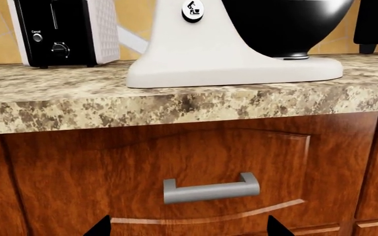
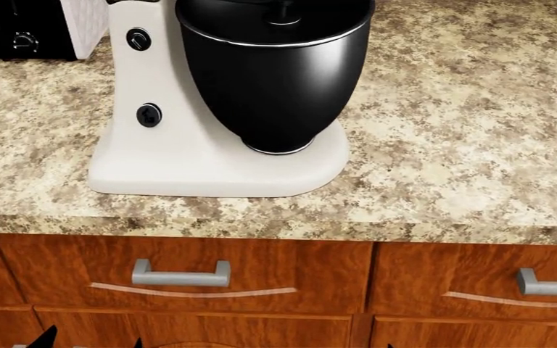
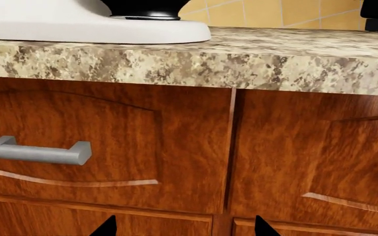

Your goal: Open the stand mixer head.

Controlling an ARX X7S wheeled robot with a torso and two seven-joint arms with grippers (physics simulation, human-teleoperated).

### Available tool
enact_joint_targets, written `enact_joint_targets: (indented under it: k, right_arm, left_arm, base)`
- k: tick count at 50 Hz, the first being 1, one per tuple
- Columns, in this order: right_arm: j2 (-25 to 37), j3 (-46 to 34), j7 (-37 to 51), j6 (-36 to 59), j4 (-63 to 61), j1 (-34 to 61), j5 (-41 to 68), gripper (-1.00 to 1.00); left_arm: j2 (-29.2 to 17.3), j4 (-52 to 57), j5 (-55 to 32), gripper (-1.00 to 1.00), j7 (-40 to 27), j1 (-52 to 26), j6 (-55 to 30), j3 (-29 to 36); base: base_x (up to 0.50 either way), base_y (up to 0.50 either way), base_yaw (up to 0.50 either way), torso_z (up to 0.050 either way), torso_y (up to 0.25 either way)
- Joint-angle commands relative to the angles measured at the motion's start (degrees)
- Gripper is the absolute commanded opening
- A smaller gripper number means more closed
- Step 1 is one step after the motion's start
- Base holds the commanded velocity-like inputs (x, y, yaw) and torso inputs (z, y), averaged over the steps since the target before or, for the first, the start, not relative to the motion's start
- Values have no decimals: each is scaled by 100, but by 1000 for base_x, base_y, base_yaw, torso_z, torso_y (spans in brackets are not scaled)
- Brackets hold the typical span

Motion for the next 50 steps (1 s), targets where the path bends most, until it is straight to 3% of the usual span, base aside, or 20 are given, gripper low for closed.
enact_joint_targets:
  k: [1,5,6,8,19,31,35,37,42,49,50]
  right_arm:
    - [52,-30,5,-61,124,44,140,100]
    - [65,-53,23,-36,123,59,159,100]
    - [70,-80,111,-14,167,81,49,100]
    - [80,-97,80,-36,142,65,89,100]
    - [115,-130,170,-27,167,106,105,100]
    - [211,-73,196,544,-622,-16,475,100]
    - [292,126,323,1249,-1614,69,867,100]
    - [374,238,428,1468,-1966,164,916,100]
    - [555,422,882,2355,-2951,608,864,100]
    - [578,699,1155,3048,-3559,1346,1151,100]
    - [460,1029,1103,3058,-3581,1402,1549,100]
  left_arm:
    - [-29,-7,-56,100,-104,-38,-117,39]
    - [-66,23,-108,100,-81,-36,-165,63]
    - [-134,103,-399,100,243,16,-44,98]
    - [-152,263,-620,100,261,23,-280,22]
    - [-203,273,-629,100,222,15,-293,82]
    - [-227,475,-567,100,-62,-2,-406,33]
    - [-310,1438,-822,100,-404,2,-1234,-179]
    - [-419,2234,-1151,100,-705,-174,-2295,-335]
    - [-435,3389,-1881,100,-1185,-748,-3261,-909]
    - [-758,3846,-1878,100,-1537,-1638,-4103,-873]
    - [-756,3874,-1949,100,-1537,-1693,-4196,-869]
  base:
    - [0,0,0,0,0]
    - [0,0,0,0,0]
    - [0,0,0,20,0]
    - [0,0,0,50,0]
    - [0,0,0,50,0]
    - [0,0,0,50,0]
    - [0,0,0,13,0]
    - [0,0,0,0,0]
    - [0,0,0,0,0]
    - [0,0,0,0,0]
    - [0,0,0,0,0]
